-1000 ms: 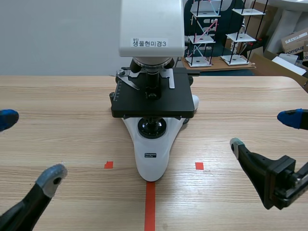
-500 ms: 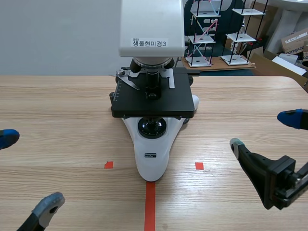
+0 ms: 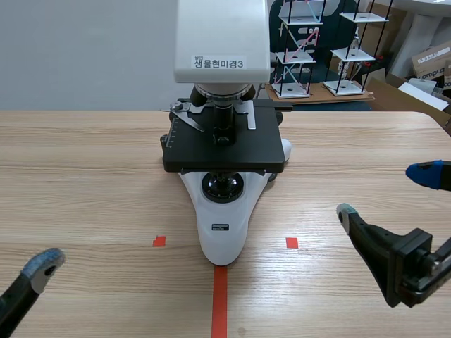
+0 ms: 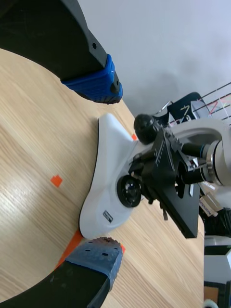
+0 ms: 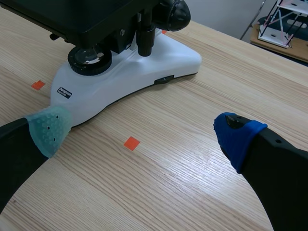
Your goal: Return to the home posture
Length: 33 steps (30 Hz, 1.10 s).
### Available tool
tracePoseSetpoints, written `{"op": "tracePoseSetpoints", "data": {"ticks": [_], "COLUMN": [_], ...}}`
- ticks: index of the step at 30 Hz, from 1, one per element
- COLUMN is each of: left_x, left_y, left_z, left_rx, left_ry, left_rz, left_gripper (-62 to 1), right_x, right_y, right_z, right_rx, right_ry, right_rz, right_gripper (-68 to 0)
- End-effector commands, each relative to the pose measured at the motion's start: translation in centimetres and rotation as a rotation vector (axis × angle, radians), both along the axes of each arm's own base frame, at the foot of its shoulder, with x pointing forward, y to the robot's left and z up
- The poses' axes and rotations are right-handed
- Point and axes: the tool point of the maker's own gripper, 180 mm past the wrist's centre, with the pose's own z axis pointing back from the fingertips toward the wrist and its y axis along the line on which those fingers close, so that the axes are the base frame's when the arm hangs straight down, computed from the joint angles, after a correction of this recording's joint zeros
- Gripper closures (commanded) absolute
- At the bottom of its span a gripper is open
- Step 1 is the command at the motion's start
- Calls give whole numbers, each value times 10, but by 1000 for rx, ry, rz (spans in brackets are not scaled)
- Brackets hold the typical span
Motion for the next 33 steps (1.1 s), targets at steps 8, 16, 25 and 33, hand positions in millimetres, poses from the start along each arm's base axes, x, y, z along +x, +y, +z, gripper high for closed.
{"op": "tracePoseSetpoints", "data": {"ticks": [8,16,25,33], "left_x": [2,2,2,2], "left_y": [1,1,1,1], "left_z": [11,11,11,11], "left_rx": [-13,-12,-12,-12], "left_ry": [-39,-39,-38,-38], "left_rz": [5,6,6,6], "left_gripper": [-581,-581,-581,-581], "right_x": [3,2,2,2], "right_y": [-1,-1,-1,-1], "right_z": [8,8,7,7], "right_rx": [2,2,-9,-9], "right_ry": [-28,-28,-29,-29], "right_rz": [1,1,5,5], "right_gripper": [-659,-659,-659,-659]}}
